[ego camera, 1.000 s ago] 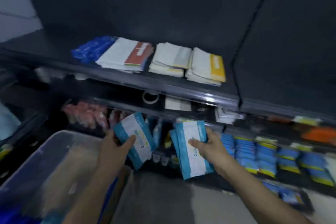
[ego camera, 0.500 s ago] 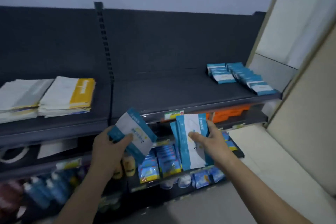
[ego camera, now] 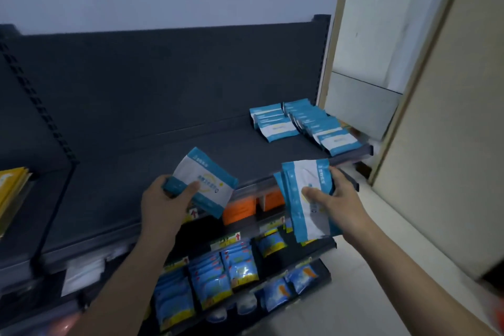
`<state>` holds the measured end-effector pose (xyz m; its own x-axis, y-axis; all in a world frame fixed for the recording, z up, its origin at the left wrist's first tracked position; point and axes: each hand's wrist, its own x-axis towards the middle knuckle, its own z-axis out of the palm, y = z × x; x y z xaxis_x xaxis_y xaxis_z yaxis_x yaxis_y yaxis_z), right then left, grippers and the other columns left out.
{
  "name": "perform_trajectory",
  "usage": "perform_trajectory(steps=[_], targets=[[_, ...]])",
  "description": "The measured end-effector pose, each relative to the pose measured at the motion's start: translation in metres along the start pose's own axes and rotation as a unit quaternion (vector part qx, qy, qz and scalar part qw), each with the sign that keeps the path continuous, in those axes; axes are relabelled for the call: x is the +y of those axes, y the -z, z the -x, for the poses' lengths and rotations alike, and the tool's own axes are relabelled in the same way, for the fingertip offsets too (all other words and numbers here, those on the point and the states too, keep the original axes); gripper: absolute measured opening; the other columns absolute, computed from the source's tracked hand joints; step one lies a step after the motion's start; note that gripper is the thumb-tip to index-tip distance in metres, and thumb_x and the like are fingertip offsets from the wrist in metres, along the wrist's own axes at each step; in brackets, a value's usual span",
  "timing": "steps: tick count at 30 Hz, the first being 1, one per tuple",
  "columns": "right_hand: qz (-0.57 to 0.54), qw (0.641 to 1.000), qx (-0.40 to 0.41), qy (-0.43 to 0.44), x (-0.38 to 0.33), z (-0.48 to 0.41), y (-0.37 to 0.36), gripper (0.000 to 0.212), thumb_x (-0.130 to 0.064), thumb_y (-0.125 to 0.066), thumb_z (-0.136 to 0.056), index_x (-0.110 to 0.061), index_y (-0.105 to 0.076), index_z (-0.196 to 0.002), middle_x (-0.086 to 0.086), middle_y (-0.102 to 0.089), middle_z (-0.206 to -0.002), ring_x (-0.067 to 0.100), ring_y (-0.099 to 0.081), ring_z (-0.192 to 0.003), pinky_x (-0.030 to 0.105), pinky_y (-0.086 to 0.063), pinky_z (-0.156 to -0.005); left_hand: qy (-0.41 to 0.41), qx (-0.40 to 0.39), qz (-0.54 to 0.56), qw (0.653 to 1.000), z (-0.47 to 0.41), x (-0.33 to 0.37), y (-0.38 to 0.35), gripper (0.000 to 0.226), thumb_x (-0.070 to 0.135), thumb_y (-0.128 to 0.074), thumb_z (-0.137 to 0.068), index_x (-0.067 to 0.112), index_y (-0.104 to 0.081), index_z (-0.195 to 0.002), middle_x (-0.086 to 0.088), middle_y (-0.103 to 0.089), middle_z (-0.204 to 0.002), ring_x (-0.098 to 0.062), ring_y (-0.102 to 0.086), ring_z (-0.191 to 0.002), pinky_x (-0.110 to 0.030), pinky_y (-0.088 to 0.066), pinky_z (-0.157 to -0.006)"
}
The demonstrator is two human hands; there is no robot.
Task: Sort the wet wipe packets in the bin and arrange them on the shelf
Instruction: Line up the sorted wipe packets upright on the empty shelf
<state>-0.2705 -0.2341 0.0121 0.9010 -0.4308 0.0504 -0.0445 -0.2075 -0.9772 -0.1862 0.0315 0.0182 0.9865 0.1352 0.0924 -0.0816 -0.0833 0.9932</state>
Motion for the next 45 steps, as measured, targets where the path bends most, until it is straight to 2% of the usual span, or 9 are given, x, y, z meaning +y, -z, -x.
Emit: perform_trajectory(steps=[5, 8, 9, 14, 20, 28, 32, 36, 45], targets=[[0.081, 0.997, 0.012, 0.009, 0.000, -0.070, 0.005, 0.062, -0.028, -0.076, -0.077, -0.016, -0.046, -0.130, 0.006, -0.060, -0.123, 0.025, -0.059, -0.109, 0.042, -0.052, -0.089, 0.007, -0.018, 0.035, 0.999, -0.064, -0.018, -0.042, 0.029, 0.007, -0.073, -0.080, 0.014, -0.057, -0.103, -0.002, -0.062, -0.101, -0.017, -0.063, -0.092, -0.021, -0.058, -0.063], [0.138, 0.989, -0.008, 0.043, -0.009, -0.118, 0.001, 0.048, -0.015, -0.070, -0.083, -0.017, -0.046, -0.124, -0.010, -0.061, -0.105, 0.005, -0.059, -0.090, 0.013, -0.048, -0.073, 0.018, -0.034, 0.038, 0.999, -0.110, -0.028, -0.066, 0.037, 0.003, -0.071, -0.081, 0.015, -0.054, -0.111, -0.003, -0.060, -0.108, -0.018, -0.062, -0.097, -0.020, -0.058, -0.060], [0.168, 0.984, -0.020, 0.060, -0.014, -0.133, -0.002, 0.050, -0.015, -0.068, -0.084, -0.022, -0.043, -0.127, -0.013, -0.058, -0.104, 0.004, -0.058, -0.089, 0.011, -0.045, -0.072, 0.022, -0.041, 0.035, 0.998, -0.126, -0.031, -0.074, 0.038, 0.002, -0.070, -0.081, 0.014, -0.054, -0.114, -0.003, -0.059, -0.110, -0.019, -0.062, -0.098, -0.021, -0.058, -0.061], [0.427, 0.886, -0.126, 0.131, -0.019, -0.205, -0.016, 0.060, -0.024, -0.062, -0.089, -0.026, -0.033, -0.142, -0.002, -0.043, -0.143, 0.017, -0.044, -0.126, 0.022, -0.034, -0.096, 0.037, -0.072, 0.028, 0.996, -0.194, -0.037, -0.107, 0.035, -0.002, -0.064, -0.086, 0.014, -0.052, -0.115, -0.005, -0.058, -0.112, -0.019, -0.061, -0.098, -0.020, -0.057, -0.060], [0.521, 0.808, -0.211, 0.176, 0.003, -0.258, -0.032, 0.061, -0.018, -0.061, -0.089, -0.025, -0.033, -0.143, -0.002, -0.045, -0.143, 0.018, -0.045, -0.127, 0.035, -0.039, -0.102, 0.059, -0.080, 0.035, 0.994, -0.239, -0.046, -0.135, 0.030, 0.000, -0.061, -0.088, 0.016, -0.052, -0.112, 0.001, -0.059, -0.103, -0.011, -0.060, -0.090, -0.022, -0.056, -0.065], [0.551, 0.751, -0.271, 0.240, 0.010, -0.327, -0.036, 0.061, -0.010, -0.054, -0.091, -0.027, -0.030, -0.144, -0.001, -0.039, -0.147, 0.021, -0.043, -0.128, 0.031, -0.034, -0.103, 0.081, -0.035, 0.043, 0.995, -0.245, -0.057, -0.158, 0.032, 0.002, -0.062, -0.088, 0.017, -0.054, -0.114, 0.002, -0.061, -0.105, -0.013, -0.062, -0.094, -0.023, -0.058, -0.067], [0.527, 0.749, -0.334, 0.223, 0.008, -0.361, -0.029, 0.060, -0.012, -0.054, -0.092, -0.032, -0.031, -0.144, -0.002, -0.040, -0.145, 0.020, -0.039, -0.129, 0.028, -0.031, -0.102, 0.090, 0.018, 0.052, 0.994, -0.234, -0.053, -0.171, 0.030, 0.000, -0.061, -0.088, 0.013, -0.055, -0.114, -0.003, -0.064, -0.105, -0.017, -0.065, -0.094, -0.024, -0.059, -0.066], [0.558, 0.695, -0.364, 0.271, 0.021, -0.388, -0.021, 0.074, -0.024, -0.061, -0.088, -0.032, -0.018, -0.148, -0.008, -0.025, -0.151, 0.016, -0.022, -0.137, 0.033, -0.019, -0.111, 0.095, 0.063, 0.060, 0.992, -0.221, -0.052, -0.187, 0.027, -0.002, -0.062, -0.087, 0.013, -0.057, -0.110, -0.006, -0.068, -0.103, -0.018, -0.067, -0.090, -0.023, -0.058, -0.064], [0.471, 0.734, -0.390, 0.296, 0.045, -0.398, 0.000, 0.074, -0.024, -0.059, -0.091, -0.022, -0.015, -0.149, -0.007, -0.012, -0.157, 0.013, -0.013, -0.141, 0.020, -0.008, -0.112, 0.103, 0.102, 0.086, 0.986, -0.195, -0.049, -0.222, 0.030, 0.000, -0.062, -0.088, 0.011, -0.058, -0.115, -0.006, -0.069, -0.108, -0.020, -0.068, -0.095, -0.027, -0.059, -0.071]])
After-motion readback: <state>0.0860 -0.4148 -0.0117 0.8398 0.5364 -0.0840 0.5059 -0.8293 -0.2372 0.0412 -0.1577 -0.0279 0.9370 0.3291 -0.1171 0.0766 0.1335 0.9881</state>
